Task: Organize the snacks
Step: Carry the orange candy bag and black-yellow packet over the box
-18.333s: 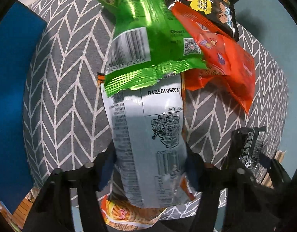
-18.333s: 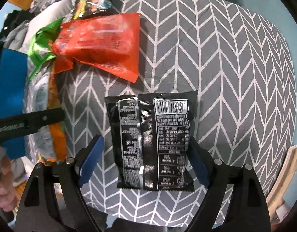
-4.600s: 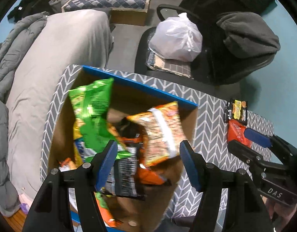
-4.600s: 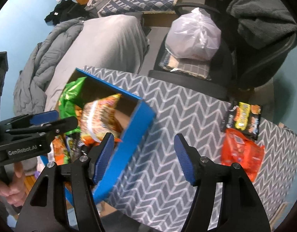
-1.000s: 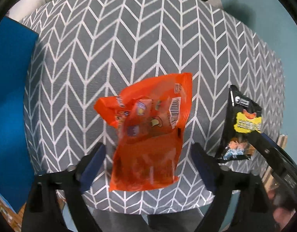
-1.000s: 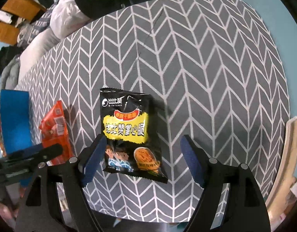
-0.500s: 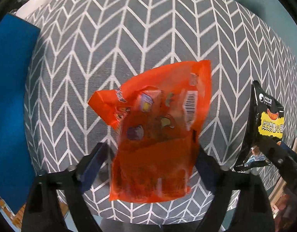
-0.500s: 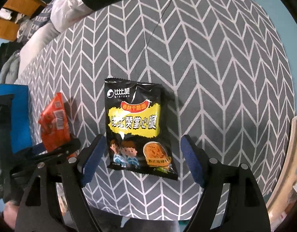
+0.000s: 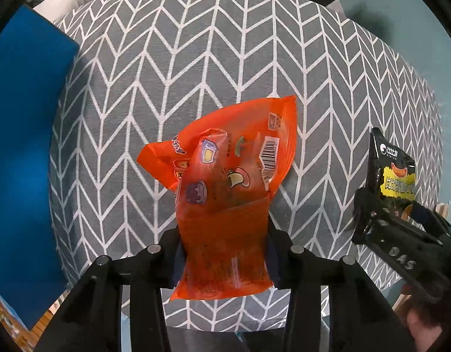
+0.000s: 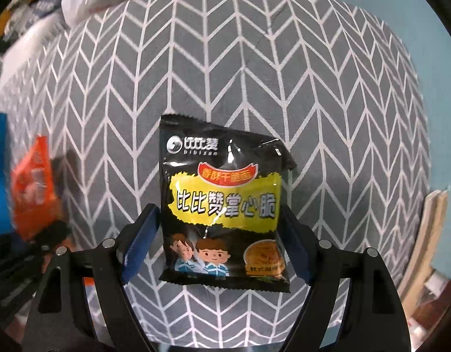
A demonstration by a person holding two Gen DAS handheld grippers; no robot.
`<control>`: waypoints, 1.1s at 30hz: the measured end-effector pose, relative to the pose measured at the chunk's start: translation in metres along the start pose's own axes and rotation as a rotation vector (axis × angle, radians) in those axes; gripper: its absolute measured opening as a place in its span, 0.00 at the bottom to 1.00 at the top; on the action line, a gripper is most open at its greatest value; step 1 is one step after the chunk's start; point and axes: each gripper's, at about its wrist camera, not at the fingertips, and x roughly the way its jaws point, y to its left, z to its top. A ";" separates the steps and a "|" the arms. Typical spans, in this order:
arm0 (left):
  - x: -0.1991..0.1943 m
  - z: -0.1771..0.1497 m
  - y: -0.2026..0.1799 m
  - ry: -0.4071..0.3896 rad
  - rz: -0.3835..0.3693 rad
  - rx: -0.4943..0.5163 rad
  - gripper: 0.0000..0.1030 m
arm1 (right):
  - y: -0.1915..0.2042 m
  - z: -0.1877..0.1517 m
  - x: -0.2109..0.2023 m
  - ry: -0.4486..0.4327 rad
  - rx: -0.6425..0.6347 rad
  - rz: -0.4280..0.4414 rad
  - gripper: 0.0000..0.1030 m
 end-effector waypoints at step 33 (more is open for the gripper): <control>-0.176 -0.023 0.153 -0.214 -0.115 0.062 0.36 | 0.059 -0.041 -0.097 -0.138 -0.122 0.151 0.60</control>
